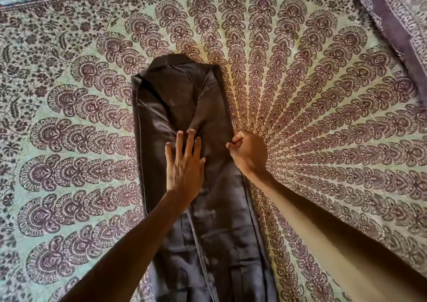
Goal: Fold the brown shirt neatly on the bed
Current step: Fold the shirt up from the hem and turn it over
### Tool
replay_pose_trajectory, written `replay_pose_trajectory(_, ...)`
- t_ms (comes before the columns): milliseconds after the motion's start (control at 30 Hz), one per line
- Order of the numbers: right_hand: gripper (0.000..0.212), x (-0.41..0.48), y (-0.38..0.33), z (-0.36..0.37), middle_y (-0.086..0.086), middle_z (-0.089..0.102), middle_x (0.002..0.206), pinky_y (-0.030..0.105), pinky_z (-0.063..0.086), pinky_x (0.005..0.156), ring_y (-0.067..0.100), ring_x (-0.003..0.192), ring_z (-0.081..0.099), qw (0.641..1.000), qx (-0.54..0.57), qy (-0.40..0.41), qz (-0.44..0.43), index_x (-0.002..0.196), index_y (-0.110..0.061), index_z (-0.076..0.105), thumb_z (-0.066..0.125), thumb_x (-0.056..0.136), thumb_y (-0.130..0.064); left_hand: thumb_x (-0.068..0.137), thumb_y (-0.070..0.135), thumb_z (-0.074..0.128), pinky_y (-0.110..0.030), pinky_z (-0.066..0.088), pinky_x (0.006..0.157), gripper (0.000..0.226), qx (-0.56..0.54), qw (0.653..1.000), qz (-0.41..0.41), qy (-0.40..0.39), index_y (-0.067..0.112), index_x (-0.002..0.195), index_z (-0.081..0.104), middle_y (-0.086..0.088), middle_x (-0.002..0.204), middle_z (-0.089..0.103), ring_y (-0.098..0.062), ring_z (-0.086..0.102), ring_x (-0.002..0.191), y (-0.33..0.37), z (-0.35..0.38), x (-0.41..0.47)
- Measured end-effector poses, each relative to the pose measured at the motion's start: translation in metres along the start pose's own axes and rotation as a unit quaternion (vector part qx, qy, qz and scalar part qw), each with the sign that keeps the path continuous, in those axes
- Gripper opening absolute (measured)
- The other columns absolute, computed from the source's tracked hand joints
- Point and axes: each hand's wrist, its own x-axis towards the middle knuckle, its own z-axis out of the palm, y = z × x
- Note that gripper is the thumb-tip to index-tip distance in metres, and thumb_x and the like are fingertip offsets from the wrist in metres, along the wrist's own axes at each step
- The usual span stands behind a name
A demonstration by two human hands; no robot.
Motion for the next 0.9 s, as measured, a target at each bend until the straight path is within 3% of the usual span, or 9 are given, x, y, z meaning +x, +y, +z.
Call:
replay_pose_trajectory(233, 0.015, -0.019, 0.001, -0.003, -0.006, 0.064, 0.075, 0.032, 0.043, 0.061, 0.017, 0.071, 0.058, 0.981, -0.097, 0.087, -0.145, 0.079, -0.024, 0.061, 0.075, 0.080, -0.030, 0.097, 0.034, 0.043, -0.054, 0.019, 0.114, 0.057, 0.010, 0.999, 0.019, -0.038, 0.019, 0.151, 0.027, -0.006, 0.160, 0.018, -0.032, 0.011, 0.148, 0.004, -0.003, 0.002)
replay_pose_trajectory(333, 0.010, -0.022, 0.009, -0.001, -0.006, 0.067, 0.083, 0.029, 0.037, 0.063, 0.016, 0.077, 0.061, 0.990, -0.078, 0.066, -0.102, 0.087, -0.023, 0.065, 0.070, 0.085, -0.031, 0.097, 0.035, 0.043, -0.053, 0.015, 0.115, 0.060, 0.018, 0.998, 0.024, -0.046, 0.019, 0.151, 0.023, -0.005, 0.161, 0.013, -0.031, 0.006, 0.149, 0.007, -0.008, 0.001)
replay_pose_trajectory(500, 0.011, -0.031, 0.027, 0.000, -0.004, 0.068, 0.081, 0.030, 0.047, 0.060, 0.018, 0.074, 0.063, 0.998, -0.033, 0.052, -0.031, 0.089, -0.024, 0.062, 0.066, 0.087, -0.035, 0.090, 0.035, 0.054, -0.052, 0.024, 0.114, 0.061, 0.020, 0.996, 0.074, -0.035, 0.020, 0.147, 0.035, -0.007, 0.157, 0.026, -0.031, 0.019, 0.146, 0.011, -0.005, -0.017)
replay_pose_trajectory(633, 0.010, -0.041, 0.035, 0.000, -0.006, 0.069, 0.079, 0.037, 0.053, 0.066, 0.016, 0.072, 0.064, 0.999, -0.016, 0.037, -0.030, 0.084, -0.024, 0.064, 0.068, 0.087, -0.033, 0.091, 0.035, 0.053, -0.049, 0.024, 0.116, 0.062, 0.014, 0.995, 0.085, -0.050, 0.019, 0.148, 0.033, -0.008, 0.157, 0.026, -0.031, 0.021, 0.146, 0.013, 0.003, -0.037)
replay_pose_trajectory(800, 0.024, -0.039, 0.030, 0.003, -0.008, 0.066, 0.086, 0.029, 0.046, 0.065, 0.013, 0.079, 0.060, 0.999, -0.007, 0.039, -0.035, 0.100, -0.024, 0.065, 0.071, 0.083, -0.041, 0.090, 0.032, 0.055, -0.047, 0.029, 0.114, 0.062, -0.011, 0.996, 0.079, -0.047, 0.016, 0.147, 0.035, -0.009, 0.155, 0.030, -0.031, 0.026, 0.144, 0.016, 0.005, -0.054)
replay_pose_trajectory(900, 0.028, -0.029, 0.020, 0.005, -0.004, 0.067, 0.093, 0.031, 0.049, 0.069, 0.016, 0.085, 0.061, 0.999, 0.007, 0.032, -0.024, 0.103, -0.022, 0.065, 0.073, 0.082, -0.037, 0.091, 0.030, 0.055, -0.046, 0.029, 0.113, 0.063, -0.030, 0.996, 0.071, -0.052, 0.017, 0.148, 0.033, -0.009, 0.156, 0.029, -0.031, 0.026, 0.144, 0.018, 0.006, -0.058)
